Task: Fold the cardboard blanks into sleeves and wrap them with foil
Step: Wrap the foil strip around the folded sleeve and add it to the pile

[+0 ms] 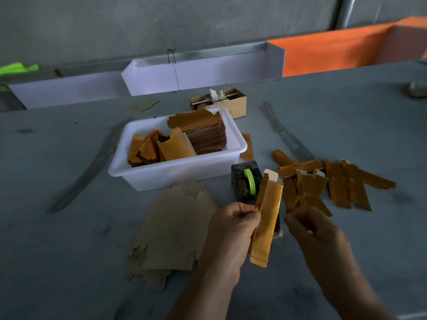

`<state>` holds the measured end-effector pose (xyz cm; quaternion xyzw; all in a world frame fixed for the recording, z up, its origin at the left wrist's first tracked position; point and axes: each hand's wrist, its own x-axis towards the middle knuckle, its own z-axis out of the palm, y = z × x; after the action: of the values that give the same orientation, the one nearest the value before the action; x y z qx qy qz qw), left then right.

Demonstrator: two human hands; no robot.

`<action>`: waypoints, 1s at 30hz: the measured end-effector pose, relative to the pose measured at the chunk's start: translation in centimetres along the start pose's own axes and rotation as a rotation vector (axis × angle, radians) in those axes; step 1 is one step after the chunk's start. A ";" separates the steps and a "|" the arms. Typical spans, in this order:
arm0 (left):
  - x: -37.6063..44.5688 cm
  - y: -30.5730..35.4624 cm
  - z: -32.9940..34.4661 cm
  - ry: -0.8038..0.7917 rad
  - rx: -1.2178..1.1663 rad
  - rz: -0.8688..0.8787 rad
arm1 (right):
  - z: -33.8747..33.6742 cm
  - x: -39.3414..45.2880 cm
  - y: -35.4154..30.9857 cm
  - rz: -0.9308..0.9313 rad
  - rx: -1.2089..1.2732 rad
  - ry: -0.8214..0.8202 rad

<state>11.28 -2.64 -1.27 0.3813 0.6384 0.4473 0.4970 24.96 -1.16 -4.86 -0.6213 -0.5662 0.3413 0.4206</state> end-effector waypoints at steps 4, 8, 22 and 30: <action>-0.6 -0.1 -0.3 -0.040 0.002 -0.003 | -2.4 -0.5 -1.8 0.086 0.329 -0.143; -0.9 0.0 -0.7 -0.031 -0.041 0.000 | -3.0 -0.7 -3.5 -0.039 0.292 -0.363; -2.0 0.5 -1.2 -0.119 -0.203 -0.028 | -1.7 -0.8 -5.1 -0.198 -0.064 -0.252; -2.3 0.4 -1.2 -0.145 -0.209 -0.060 | -1.2 -0.8 -5.1 -0.169 -0.113 -0.238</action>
<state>10.58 -4.88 -0.11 0.3396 0.5615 0.4677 0.5922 23.85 -2.12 0.26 -0.5493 -0.6806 0.3436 0.3419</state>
